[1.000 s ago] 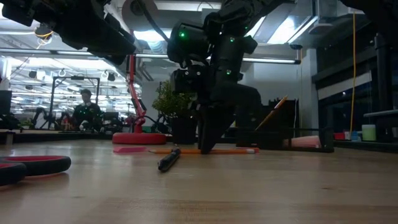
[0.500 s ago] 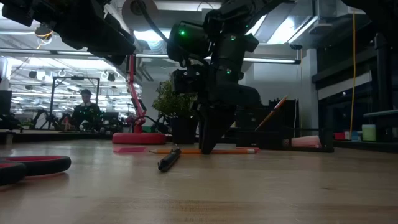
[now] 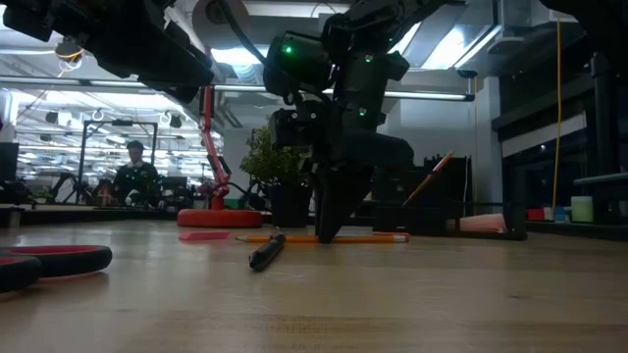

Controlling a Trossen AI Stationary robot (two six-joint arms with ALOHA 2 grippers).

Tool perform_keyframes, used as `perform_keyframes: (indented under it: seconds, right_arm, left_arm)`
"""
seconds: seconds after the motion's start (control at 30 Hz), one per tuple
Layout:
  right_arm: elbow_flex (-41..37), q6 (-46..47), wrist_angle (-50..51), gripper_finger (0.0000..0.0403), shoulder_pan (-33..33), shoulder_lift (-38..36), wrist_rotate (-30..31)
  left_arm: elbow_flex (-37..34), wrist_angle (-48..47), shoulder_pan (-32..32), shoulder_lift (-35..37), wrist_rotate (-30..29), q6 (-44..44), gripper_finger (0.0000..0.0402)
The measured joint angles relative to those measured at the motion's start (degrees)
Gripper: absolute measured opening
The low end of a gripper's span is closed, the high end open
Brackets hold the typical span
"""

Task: Pick and place office supplies into organizer
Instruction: Put the orange pencil into the black desk organizer

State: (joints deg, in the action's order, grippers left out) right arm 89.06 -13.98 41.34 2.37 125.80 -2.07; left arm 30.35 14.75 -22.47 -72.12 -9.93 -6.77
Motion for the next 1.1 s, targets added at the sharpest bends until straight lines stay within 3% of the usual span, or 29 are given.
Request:
perform_keyframes:
  seconds: [0.23, 1.1]
  right_arm:
    - [0.0, 0.0, 0.1, 0.0020, 0.0, 0.0, 0.0]
    - [-0.1, 0.0, -0.2, 0.0021, 0.0, 0.0, 0.0]
  left_arm:
    - [0.0, 0.0, 0.0, 0.0, 0.0, 0.0, 0.0003]
    - [0.0, 0.0, 0.0, 0.0, 0.0, 0.0, 0.0003]
